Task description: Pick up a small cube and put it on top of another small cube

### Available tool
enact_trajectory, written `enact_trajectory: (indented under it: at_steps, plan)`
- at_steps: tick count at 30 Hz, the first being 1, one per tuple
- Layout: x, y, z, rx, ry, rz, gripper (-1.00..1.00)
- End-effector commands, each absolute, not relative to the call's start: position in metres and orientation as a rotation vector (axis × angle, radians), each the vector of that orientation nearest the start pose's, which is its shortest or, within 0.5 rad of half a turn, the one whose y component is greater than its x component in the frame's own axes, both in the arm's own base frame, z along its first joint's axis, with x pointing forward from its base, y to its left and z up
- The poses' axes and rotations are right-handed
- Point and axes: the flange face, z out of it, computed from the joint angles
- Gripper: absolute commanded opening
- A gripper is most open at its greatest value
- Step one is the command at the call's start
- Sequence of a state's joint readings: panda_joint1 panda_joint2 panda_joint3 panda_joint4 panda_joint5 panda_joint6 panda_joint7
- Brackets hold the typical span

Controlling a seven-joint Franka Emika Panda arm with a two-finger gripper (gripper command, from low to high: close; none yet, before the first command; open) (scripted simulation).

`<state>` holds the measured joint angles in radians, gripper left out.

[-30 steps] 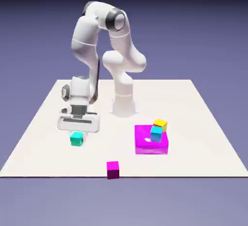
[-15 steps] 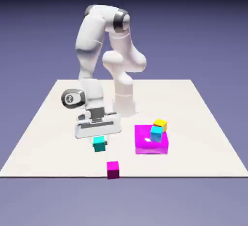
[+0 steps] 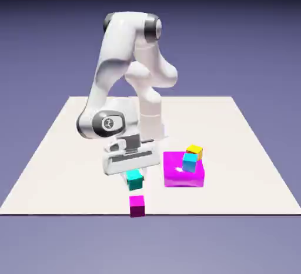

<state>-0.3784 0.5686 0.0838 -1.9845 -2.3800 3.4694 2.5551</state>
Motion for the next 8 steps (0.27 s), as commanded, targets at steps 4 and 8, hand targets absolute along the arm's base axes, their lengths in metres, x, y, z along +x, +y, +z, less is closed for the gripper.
enact_trajectory:
  at_steps: [4,8]
  plan:
    - [0.494,-0.065,0.181,-2.793,0.601,-0.536,1.00]
    - [0.478,-0.071,0.233,-2.791,0.603,-0.536,1.00]
